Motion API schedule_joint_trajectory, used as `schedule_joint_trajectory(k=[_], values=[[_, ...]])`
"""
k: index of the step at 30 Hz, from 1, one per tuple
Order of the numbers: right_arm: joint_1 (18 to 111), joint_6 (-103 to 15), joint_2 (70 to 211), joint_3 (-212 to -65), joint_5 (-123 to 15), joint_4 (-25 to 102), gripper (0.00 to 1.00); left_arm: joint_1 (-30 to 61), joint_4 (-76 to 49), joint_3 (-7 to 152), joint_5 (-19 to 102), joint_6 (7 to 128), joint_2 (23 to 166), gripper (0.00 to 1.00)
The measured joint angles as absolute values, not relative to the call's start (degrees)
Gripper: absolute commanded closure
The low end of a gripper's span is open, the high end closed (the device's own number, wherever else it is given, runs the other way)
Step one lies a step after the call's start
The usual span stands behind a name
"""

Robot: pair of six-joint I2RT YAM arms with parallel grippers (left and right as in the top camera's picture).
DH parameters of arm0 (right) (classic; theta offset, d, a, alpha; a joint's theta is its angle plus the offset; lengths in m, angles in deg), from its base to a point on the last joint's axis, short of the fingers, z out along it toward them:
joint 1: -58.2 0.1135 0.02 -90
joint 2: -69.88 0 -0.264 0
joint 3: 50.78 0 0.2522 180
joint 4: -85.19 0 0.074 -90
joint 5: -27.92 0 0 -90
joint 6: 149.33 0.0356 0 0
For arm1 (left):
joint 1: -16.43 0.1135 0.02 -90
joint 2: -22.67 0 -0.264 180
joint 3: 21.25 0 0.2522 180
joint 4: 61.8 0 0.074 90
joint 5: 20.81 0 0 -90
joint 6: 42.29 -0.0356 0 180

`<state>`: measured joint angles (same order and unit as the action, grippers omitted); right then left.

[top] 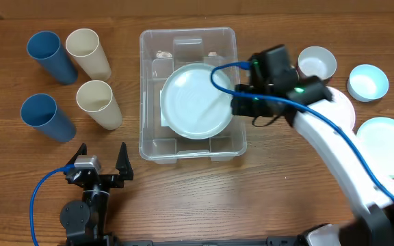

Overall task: Pack container
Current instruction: 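Lift the white plate with the right gripper and lower it into the bin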

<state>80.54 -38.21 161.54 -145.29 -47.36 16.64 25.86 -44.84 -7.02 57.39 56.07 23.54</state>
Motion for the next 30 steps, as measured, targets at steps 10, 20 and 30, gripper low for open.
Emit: schedule_joint_trajectory(k=[10,20,30], values=[[84.2,-38.2,172.2,-145.3,-47.8,20.1,0.96,25.9,-44.8,-7.0,57.4,56.1,23.5,0.0],[87.5,-38.2,172.7,-145.3,-51.0,20.0,0.96,25.9,-44.8,-7.0,57.4,56.1,23.5,0.0],[93.6,-36.0,172.7,-145.3,-59.8,20.5,0.96,25.9,-44.8,-7.0,57.4,56.1,23.5,0.0]])
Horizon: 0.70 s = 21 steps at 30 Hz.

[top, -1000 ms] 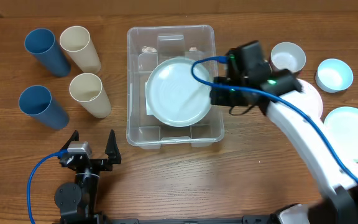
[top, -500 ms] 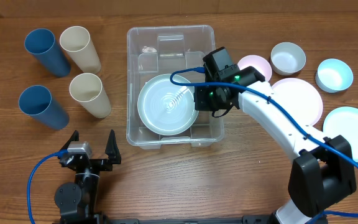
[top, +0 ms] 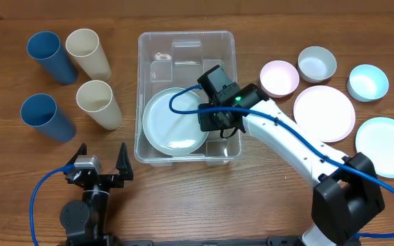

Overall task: Pack container
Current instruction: 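Lift the white plate with the right gripper and lower it into the bin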

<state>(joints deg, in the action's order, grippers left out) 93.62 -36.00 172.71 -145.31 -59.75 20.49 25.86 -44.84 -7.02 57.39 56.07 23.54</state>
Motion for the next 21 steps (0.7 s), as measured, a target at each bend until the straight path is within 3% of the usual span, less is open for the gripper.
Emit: schedule_joint_trajectory(k=[14,21], values=[[93.6,-34.5,172.8,-145.3,-64.4,19.3,0.94,25.9,-44.8,-7.0,57.4,56.1,23.5,0.0],[93.6,-34.2,172.8,-145.3,-64.6,19.3,0.83,25.9,-44.8,-7.0,57.4,56.1,23.5,0.0]])
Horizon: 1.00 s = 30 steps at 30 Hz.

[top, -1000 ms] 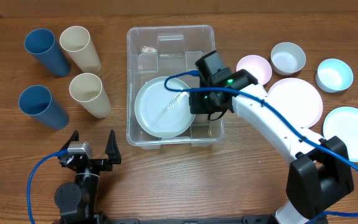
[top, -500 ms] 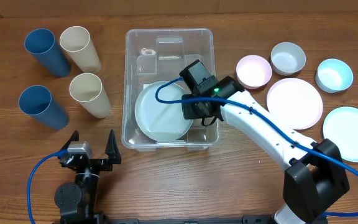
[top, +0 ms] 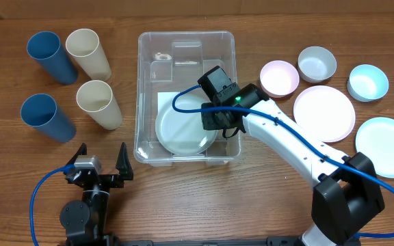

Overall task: Pack container
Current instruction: 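Lift the white plate with the right gripper and lower it into the bin, then release the plate, move the right gripper to the light-blue plate, grasp it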

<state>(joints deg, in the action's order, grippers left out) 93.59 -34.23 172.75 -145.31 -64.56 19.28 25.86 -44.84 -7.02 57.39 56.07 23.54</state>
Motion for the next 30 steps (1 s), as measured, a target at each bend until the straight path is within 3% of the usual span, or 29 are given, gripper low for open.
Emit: schedule_joint_trajectory(k=[14,17,25,30], values=[[93.6,-35.4,172.9,-148.0,-64.4,13.7,0.75,25.9,-44.8,-7.0,57.4,56.1,23.5,0.0],[93.6,-35.8,173.0,-152.8,-64.5,9.4,0.67,25.9,-44.8,-7.0,57.4,56.1,23.5,0.0],[90.6,-34.6,173.0,-160.0,-64.2,-0.7,0.18,25.9,-44.8,-7.0,57.4,56.1,23.5,0.0],[80.8,-33.5,173.0,-163.2,-64.0,-7.8,0.17,25.9,-44.8,-7.0,57.4,56.1,23.5,0.0]])
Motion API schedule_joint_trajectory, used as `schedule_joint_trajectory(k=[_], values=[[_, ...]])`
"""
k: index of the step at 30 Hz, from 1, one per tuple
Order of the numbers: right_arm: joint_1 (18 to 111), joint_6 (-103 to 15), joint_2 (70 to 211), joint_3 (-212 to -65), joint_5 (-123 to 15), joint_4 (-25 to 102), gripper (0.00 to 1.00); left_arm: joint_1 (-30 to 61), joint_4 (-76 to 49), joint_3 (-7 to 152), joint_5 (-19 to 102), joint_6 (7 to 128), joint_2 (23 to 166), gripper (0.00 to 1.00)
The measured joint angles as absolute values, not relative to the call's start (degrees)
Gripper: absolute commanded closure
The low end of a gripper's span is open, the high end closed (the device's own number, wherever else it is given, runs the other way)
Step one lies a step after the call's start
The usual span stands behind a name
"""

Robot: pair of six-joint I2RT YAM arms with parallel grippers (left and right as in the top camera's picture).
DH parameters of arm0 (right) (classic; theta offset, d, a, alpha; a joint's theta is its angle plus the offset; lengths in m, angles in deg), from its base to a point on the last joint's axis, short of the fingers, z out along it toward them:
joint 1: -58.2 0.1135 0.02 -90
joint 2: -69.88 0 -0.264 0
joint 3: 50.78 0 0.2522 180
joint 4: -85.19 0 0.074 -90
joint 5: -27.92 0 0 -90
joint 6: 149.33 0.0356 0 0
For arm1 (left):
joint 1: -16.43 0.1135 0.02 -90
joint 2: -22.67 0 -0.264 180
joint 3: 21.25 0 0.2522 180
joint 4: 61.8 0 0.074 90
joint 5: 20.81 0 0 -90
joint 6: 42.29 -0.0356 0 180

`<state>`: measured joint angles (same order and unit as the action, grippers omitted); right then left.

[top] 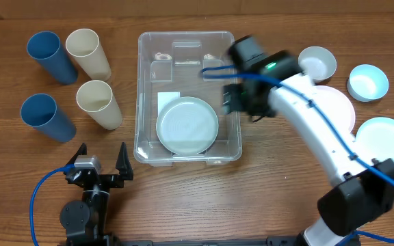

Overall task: Pack container
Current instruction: 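Release the plate, move the right gripper to the light-blue plate, grasp it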

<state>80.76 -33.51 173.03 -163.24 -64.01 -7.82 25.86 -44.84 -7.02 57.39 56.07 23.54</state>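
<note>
The clear plastic container (142, 96) stands mid-table. A pale green plate (187, 125) lies flat on its floor, toward the front. My right gripper (232, 100) hangs over the container's right wall, raised and blurred, apparently open and holding nothing, apart from the plate. The left gripper (102, 164) rests open near the front edge of the table, left of the container, with nothing between its fingers.
Two blue cups (50, 56) (45, 116) and two cream cups (87, 52) (98, 104) stand left of the container. On the right are a grey bowl (318, 62), a light blue bowl (368, 82), a pink plate (344, 109) partly under the arm, and a light blue plate (390, 145).
The right gripper has let go of the pale green plate and moved up and to the right, to the container's right wall. The plate now lies flat in the container. The left arm is unmoved.
The right gripper held the pale green plate over the container. Then the plate was down inside at the front left, then nearer the front middle with the gripper still at its edge. Now the plate lies free and the gripper has drawn away.
</note>
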Motion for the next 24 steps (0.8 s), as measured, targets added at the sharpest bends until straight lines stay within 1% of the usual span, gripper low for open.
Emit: schedule_joint_trajectory(k=[7,18,21,24], values=[[61.5,-31.3,173.0,-164.9,-62.8,-11.5,0.18,25.9,-44.8,-7.0,57.4,56.1,23.5,0.0],[35.0,-28.1,173.0,-164.9,-62.0,-12.5,0.19,25.9,-44.8,-7.0,57.4,56.1,23.5,0.0],[28.2,-27.8,173.0,-163.7,-61.8,-11.9,0.2,25.9,-44.8,-7.0,57.4,56.1,23.5,0.0],[19.8,-26.9,173.1,-159.2,-62.3,-10.8,0.19,25.9,-44.8,-7.0,57.4,56.1,23.5,0.0]])
